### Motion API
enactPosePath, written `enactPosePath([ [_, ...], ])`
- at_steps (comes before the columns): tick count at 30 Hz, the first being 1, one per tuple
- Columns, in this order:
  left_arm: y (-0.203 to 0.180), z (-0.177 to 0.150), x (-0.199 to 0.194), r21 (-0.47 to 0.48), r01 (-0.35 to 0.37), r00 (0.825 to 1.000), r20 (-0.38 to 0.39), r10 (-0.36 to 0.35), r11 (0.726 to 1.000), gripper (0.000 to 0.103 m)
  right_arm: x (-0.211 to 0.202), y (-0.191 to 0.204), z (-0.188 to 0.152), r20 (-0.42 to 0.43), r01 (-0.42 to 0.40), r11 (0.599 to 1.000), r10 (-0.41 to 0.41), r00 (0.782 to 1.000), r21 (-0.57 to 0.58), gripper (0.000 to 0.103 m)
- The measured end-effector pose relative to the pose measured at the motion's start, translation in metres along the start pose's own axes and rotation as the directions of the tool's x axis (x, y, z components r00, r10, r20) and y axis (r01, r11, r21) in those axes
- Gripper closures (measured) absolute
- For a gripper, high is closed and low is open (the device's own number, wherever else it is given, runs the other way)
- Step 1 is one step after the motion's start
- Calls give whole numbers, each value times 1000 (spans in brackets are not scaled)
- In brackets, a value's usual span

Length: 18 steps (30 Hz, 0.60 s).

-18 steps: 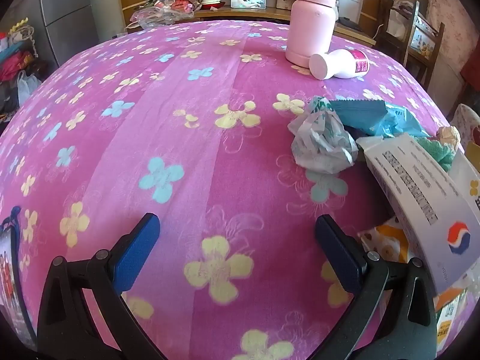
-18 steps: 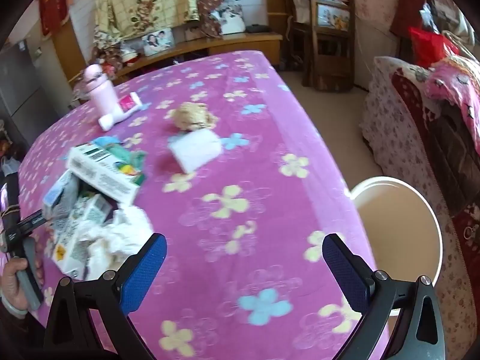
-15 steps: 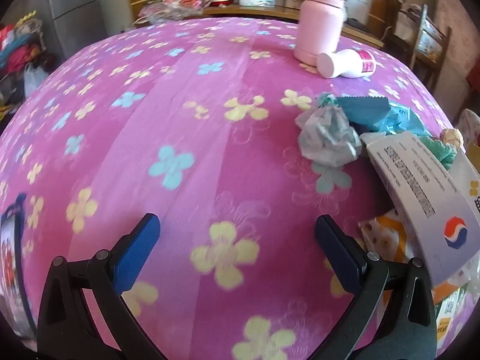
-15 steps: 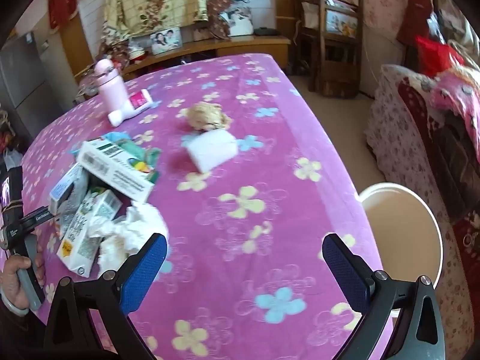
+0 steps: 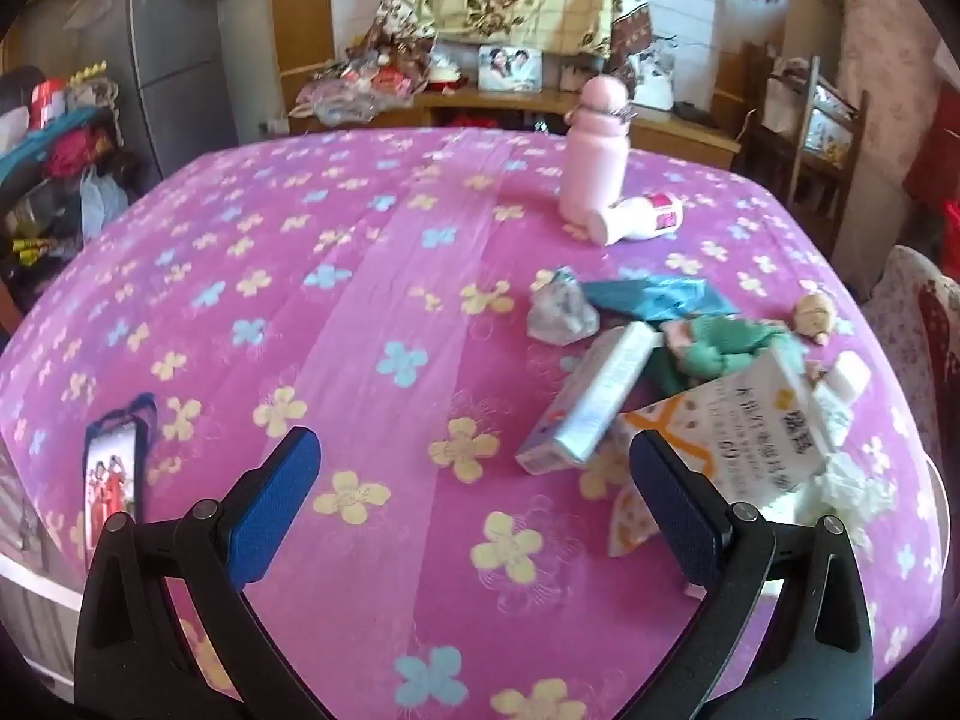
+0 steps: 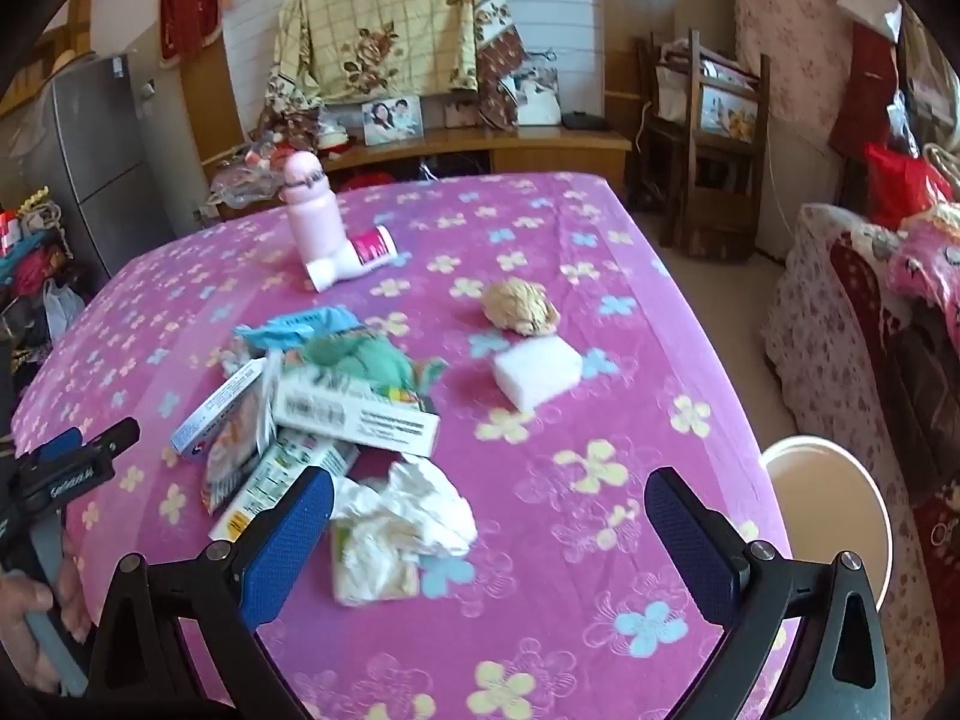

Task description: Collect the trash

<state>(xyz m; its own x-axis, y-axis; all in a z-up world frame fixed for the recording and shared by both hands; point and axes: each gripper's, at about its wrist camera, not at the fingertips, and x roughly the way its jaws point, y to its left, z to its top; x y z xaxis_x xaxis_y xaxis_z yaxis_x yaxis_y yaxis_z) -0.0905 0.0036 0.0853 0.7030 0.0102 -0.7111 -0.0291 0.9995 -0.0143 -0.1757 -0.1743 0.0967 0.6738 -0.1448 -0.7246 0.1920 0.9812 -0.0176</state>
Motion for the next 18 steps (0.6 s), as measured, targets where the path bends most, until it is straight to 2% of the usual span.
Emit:
enactPosePath([
  [3, 0, 1, -15, 3, 32, 999, 16, -32, 999, 1, -2, 10, 5, 7, -13, 1000, 13, 1000, -1, 0],
  [9, 6, 9, -36, -8, 181, 983, 17, -181, 983, 1, -14, -2, -2, 19, -35, 999, 34, 999, 16, 0],
  [18, 0, 14, -74, -1, 169, 982, 81, -168, 986, 1, -36, -9, 1, 84, -51, 999, 49, 995, 17, 0],
])
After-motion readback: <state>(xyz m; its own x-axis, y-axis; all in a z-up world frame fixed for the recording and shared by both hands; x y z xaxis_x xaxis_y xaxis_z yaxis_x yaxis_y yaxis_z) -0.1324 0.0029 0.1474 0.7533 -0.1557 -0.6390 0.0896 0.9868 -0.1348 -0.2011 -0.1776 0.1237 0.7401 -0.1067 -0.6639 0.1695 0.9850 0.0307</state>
